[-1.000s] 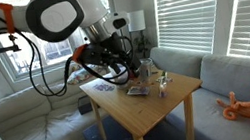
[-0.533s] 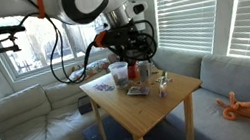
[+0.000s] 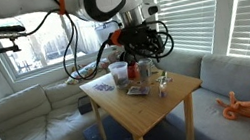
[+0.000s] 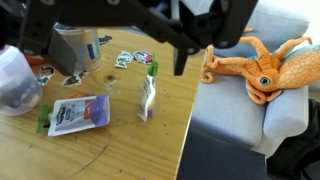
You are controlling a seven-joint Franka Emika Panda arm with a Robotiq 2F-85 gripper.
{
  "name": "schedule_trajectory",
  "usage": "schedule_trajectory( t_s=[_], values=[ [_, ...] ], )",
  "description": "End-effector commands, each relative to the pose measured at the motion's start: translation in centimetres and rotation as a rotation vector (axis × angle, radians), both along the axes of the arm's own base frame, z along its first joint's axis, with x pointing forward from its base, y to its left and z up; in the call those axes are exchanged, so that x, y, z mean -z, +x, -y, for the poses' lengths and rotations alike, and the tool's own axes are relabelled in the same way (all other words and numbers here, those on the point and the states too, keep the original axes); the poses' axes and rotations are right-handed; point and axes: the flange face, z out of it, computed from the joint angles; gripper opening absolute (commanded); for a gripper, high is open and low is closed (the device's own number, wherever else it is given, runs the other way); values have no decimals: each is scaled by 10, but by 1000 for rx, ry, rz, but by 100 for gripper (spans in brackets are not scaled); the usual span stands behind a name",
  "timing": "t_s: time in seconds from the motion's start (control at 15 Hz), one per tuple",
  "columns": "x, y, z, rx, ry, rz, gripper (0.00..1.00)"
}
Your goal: Put a squishy drink in the silver cup
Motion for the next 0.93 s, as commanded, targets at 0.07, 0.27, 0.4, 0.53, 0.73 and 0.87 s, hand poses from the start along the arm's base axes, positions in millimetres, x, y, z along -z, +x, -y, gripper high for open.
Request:
schedule_trajectory(
  t_s=[0.07,0.27,0.4,0.53,0.73,0.87],
  values=[
    [-2,0,1,0,0,1,100],
    [-2,-1,0,0,0,1,100],
    [-2,-1,0,0,0,2,100],
    [-2,-1,0,0,0,2,100],
    [-2,-1,0,0,0,1,100],
    [3,5,5,12,19,8,100]
  ],
)
